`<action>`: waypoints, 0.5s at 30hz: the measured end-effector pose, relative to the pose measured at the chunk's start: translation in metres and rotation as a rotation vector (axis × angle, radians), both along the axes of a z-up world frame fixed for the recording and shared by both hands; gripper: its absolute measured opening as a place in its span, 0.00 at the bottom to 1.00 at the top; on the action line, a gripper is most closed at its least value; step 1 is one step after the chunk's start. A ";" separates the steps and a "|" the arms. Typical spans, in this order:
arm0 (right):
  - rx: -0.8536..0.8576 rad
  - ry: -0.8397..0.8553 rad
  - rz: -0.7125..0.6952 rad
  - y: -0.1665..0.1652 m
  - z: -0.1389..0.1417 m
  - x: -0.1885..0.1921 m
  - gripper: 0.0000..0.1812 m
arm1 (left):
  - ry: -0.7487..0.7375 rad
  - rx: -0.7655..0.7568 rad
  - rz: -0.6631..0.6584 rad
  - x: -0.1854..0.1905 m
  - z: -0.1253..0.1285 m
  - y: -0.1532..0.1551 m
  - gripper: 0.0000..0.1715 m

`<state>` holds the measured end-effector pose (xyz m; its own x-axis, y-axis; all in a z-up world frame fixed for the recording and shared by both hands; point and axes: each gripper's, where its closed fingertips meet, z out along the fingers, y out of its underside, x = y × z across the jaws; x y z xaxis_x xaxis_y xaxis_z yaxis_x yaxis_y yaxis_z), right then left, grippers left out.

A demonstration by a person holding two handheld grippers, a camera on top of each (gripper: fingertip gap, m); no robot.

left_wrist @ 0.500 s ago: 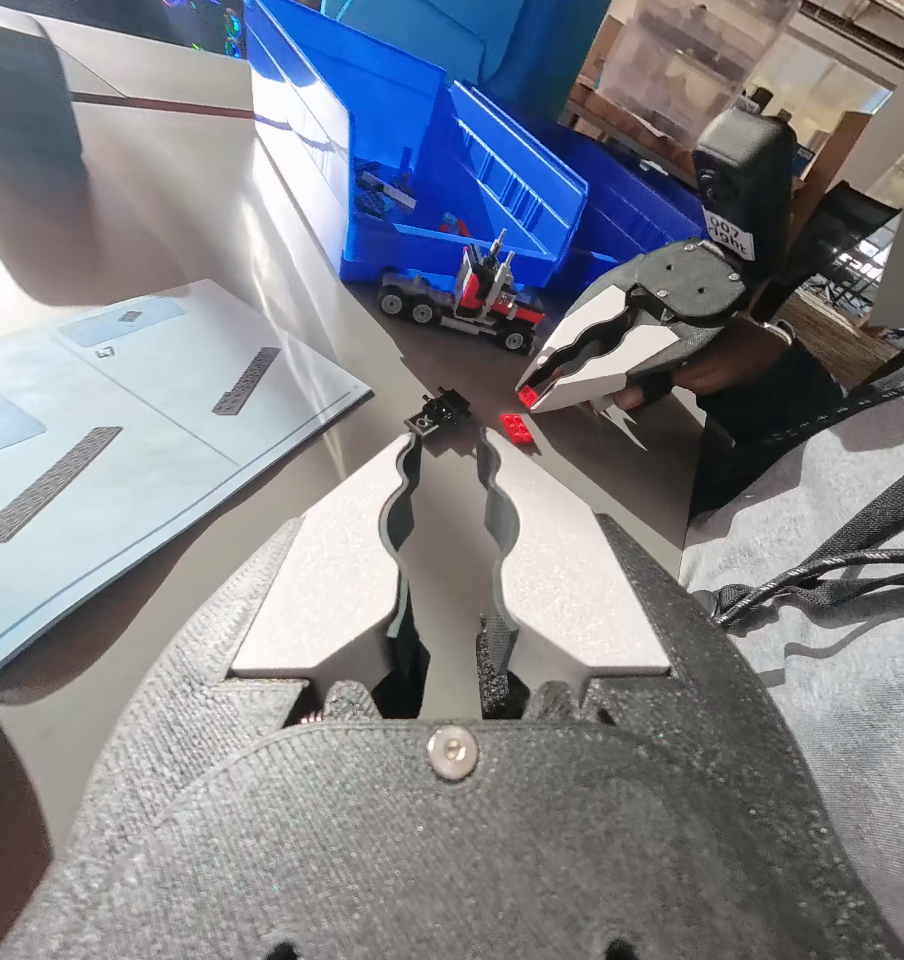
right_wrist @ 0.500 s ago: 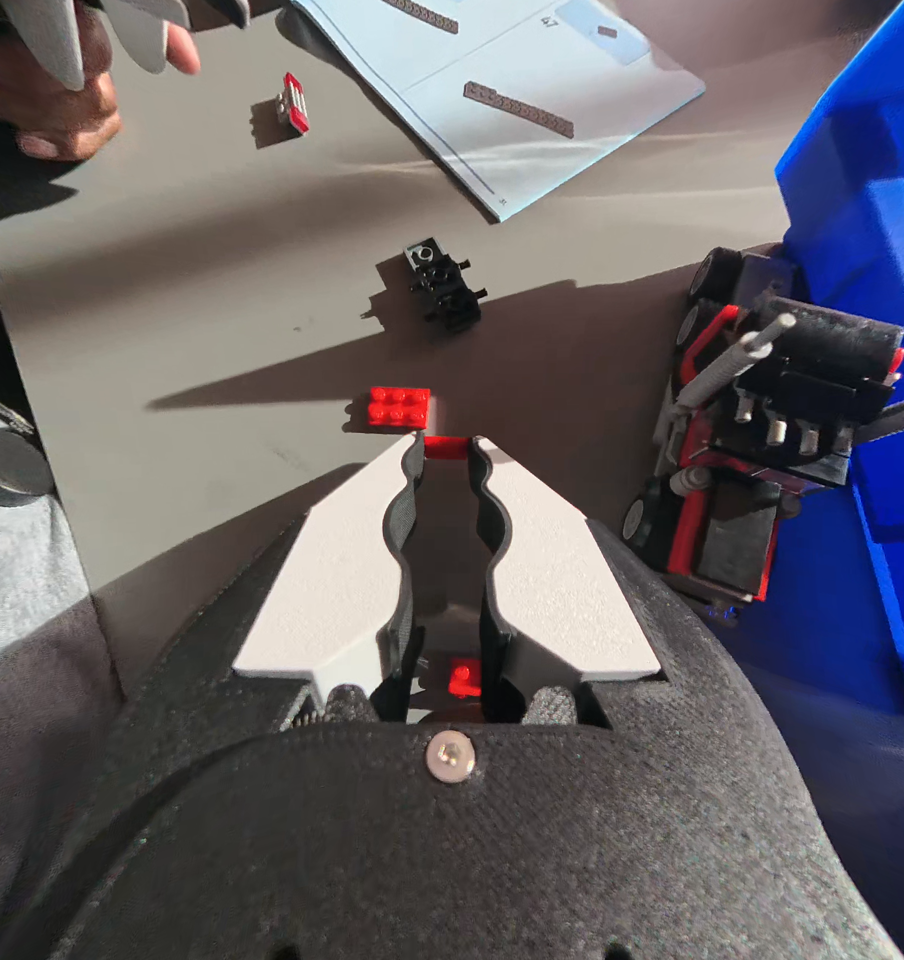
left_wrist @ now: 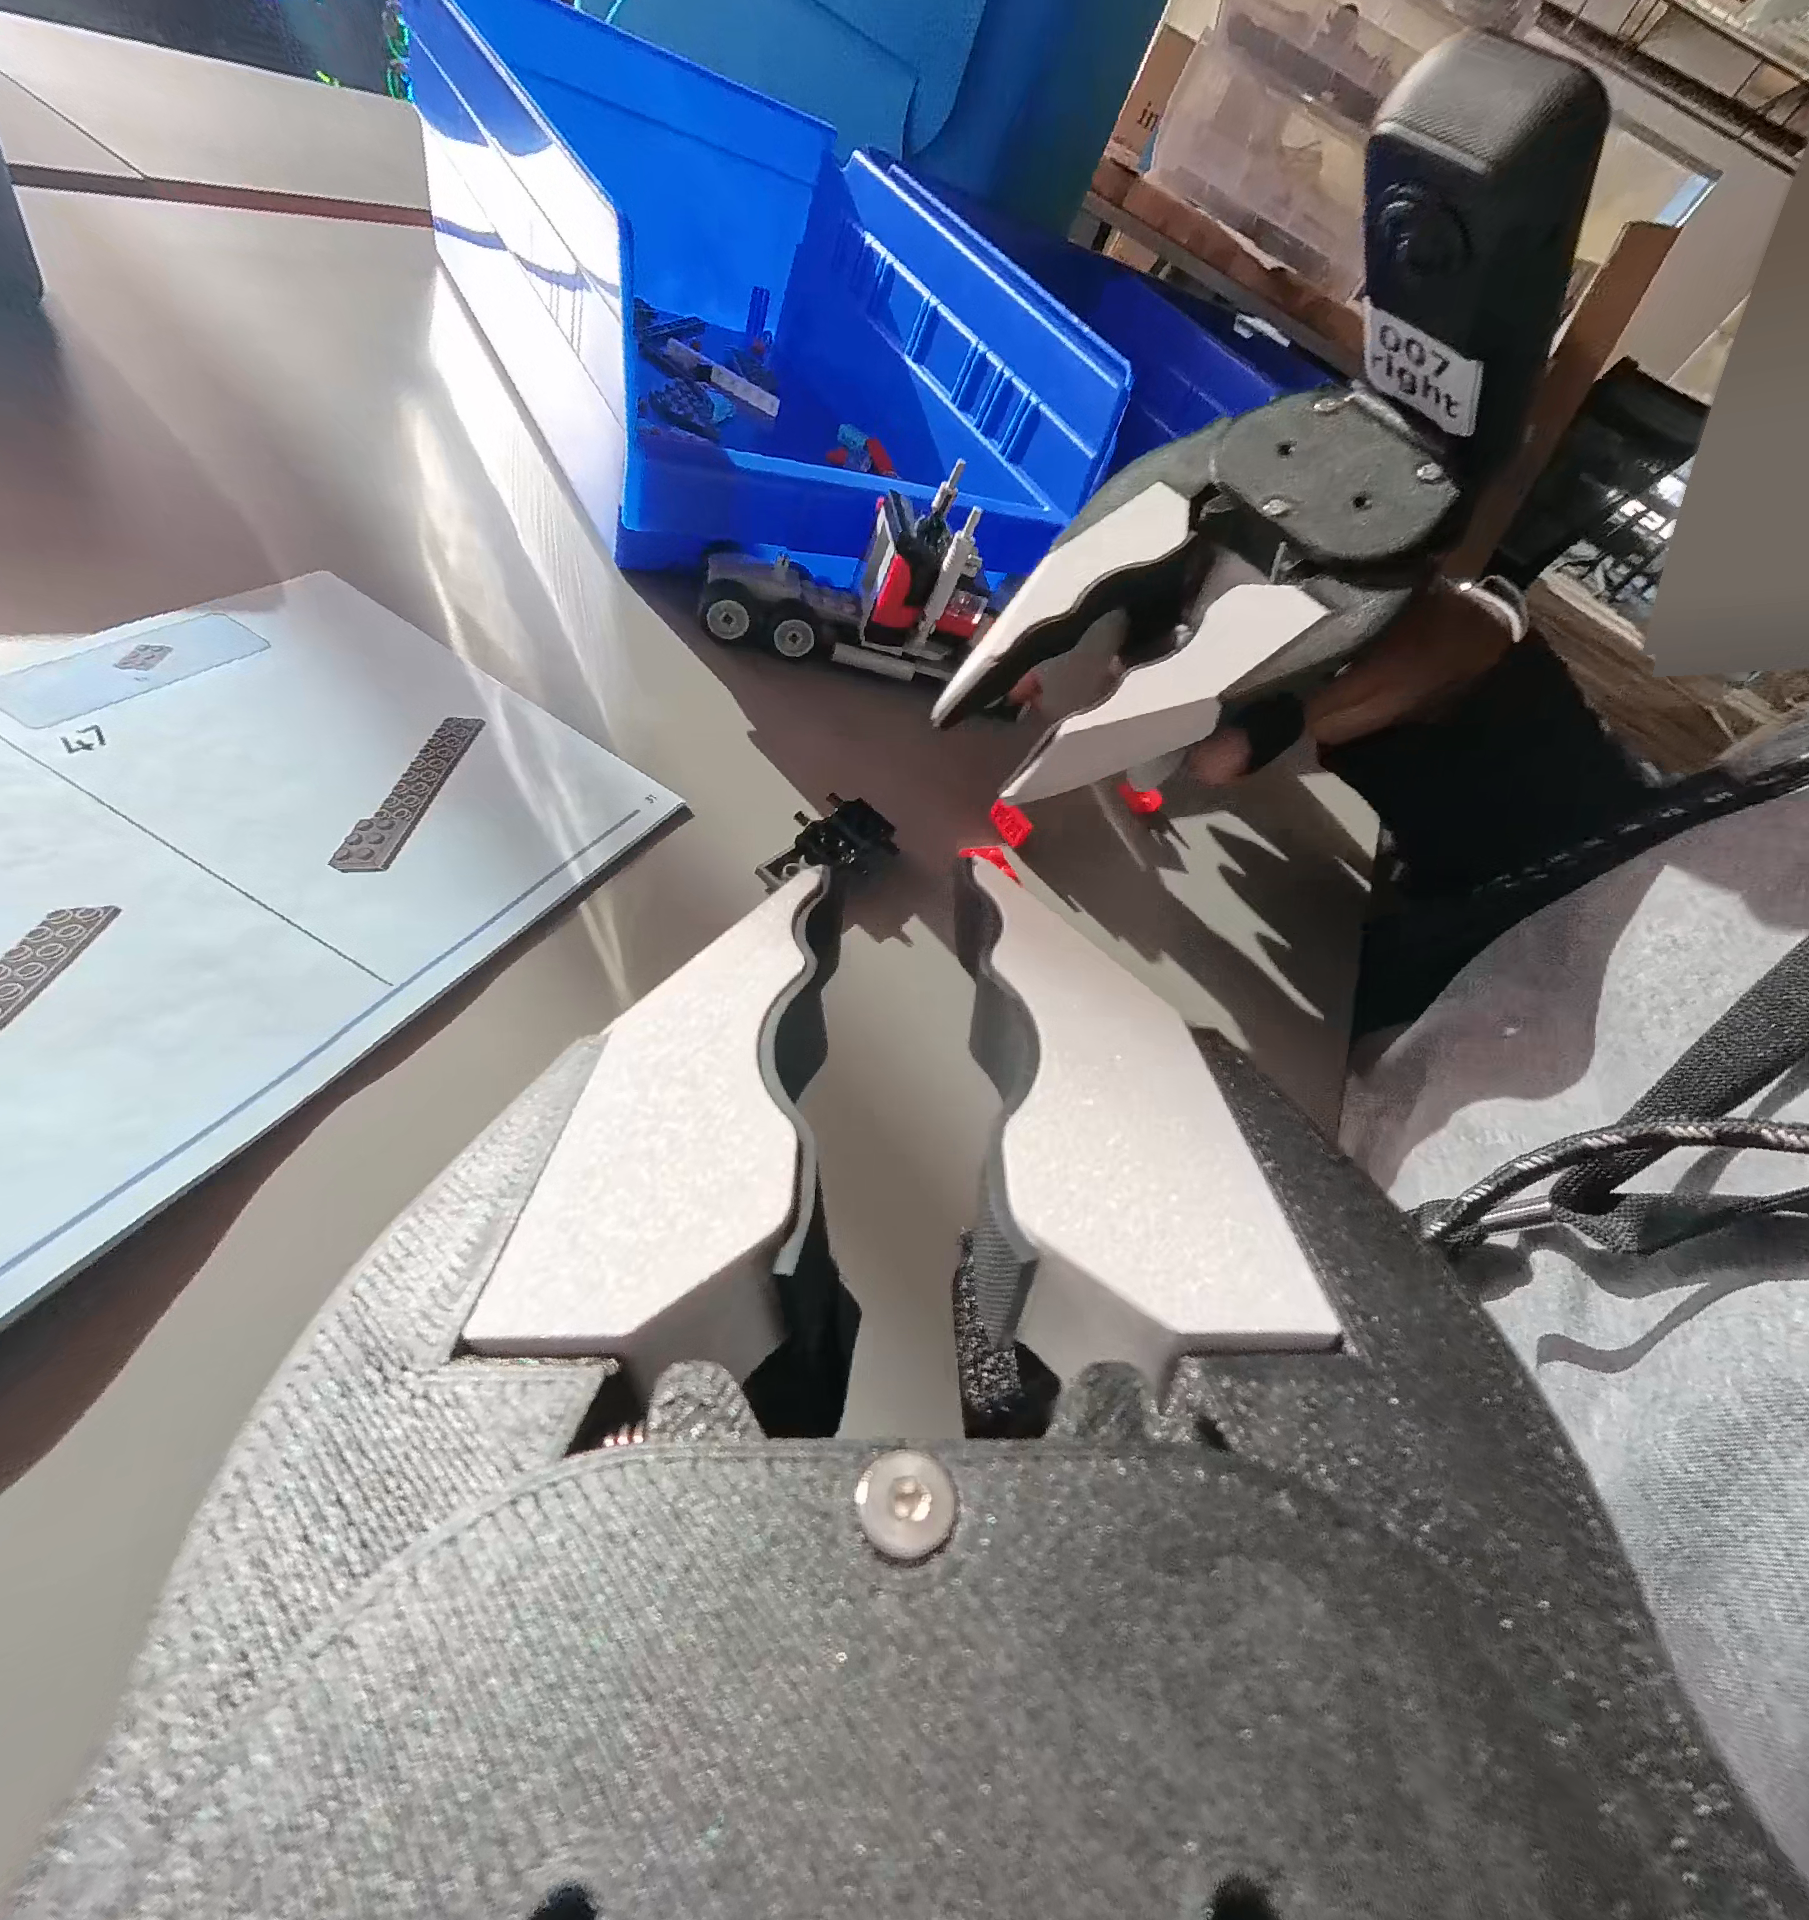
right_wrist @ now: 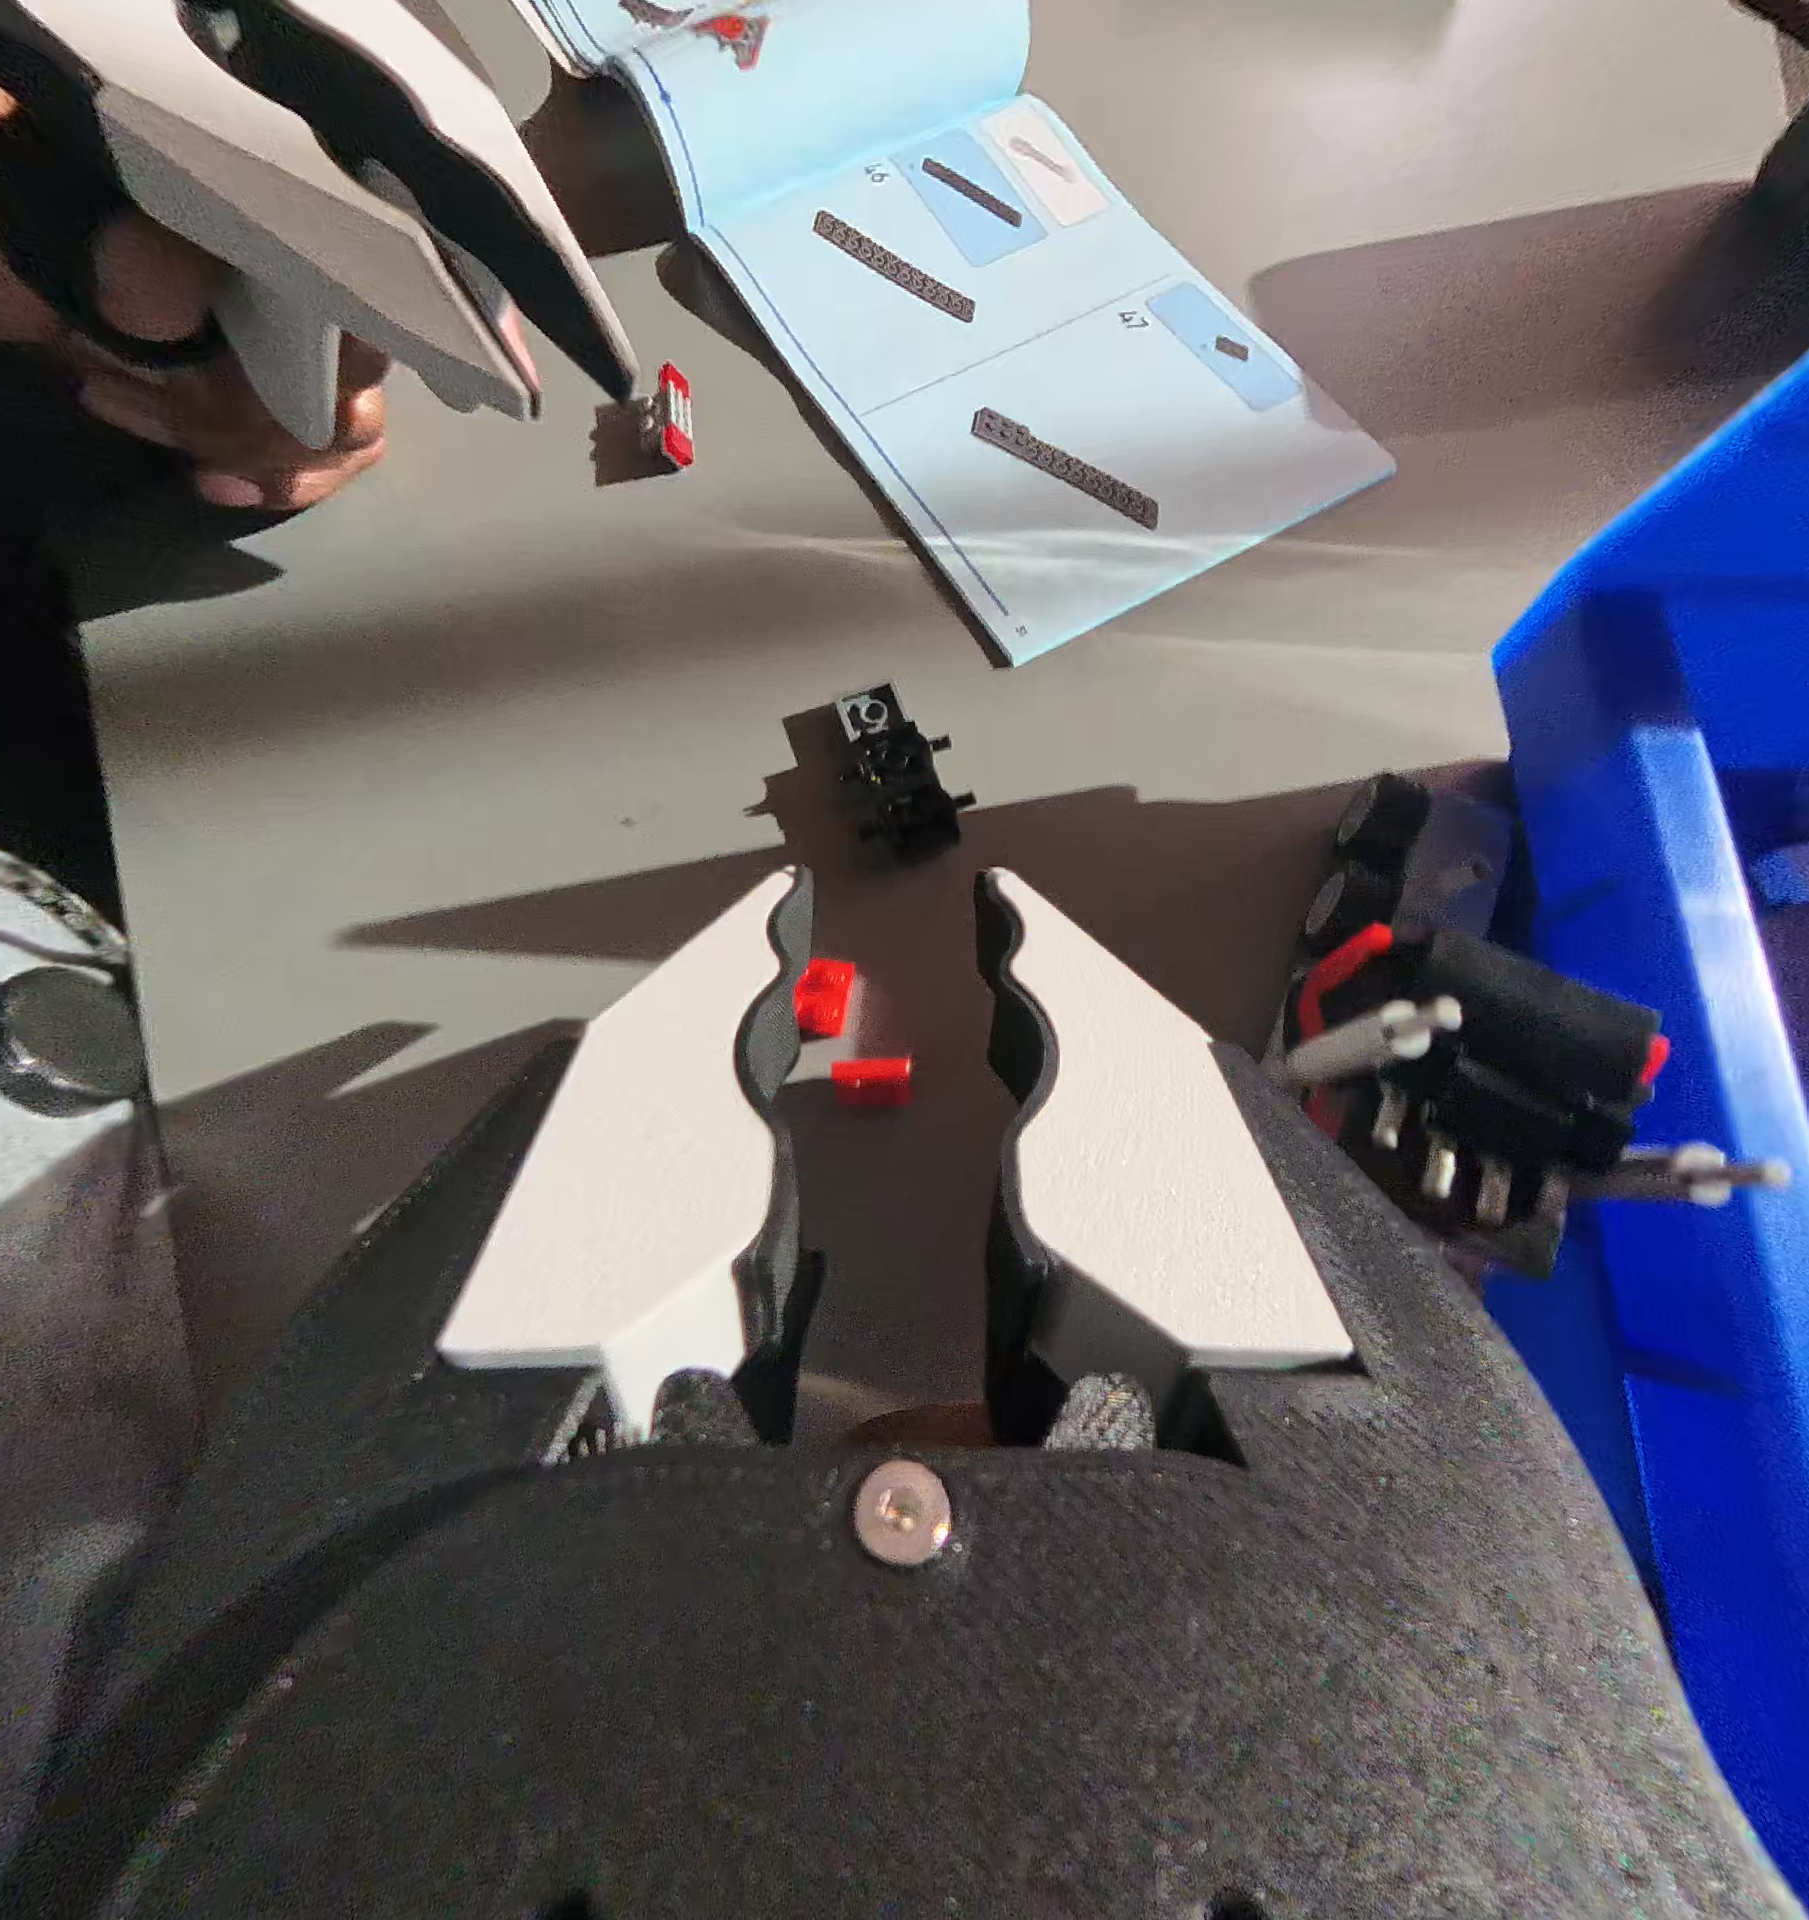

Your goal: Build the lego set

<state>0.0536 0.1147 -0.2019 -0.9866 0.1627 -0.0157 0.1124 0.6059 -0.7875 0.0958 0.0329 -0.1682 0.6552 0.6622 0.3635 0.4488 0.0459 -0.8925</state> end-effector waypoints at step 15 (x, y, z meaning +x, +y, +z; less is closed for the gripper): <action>0.127 0.044 0.074 -0.033 -0.031 -0.003 0.18 | -0.045 0.127 -0.007 0.001 0.006 -0.001 0.14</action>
<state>0.0503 0.0818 -0.2326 -0.9953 0.0870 0.0435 0.0309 0.7064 -0.7071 0.0969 0.0322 -0.1626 0.6409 0.6046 0.4730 0.4885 0.1540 -0.8589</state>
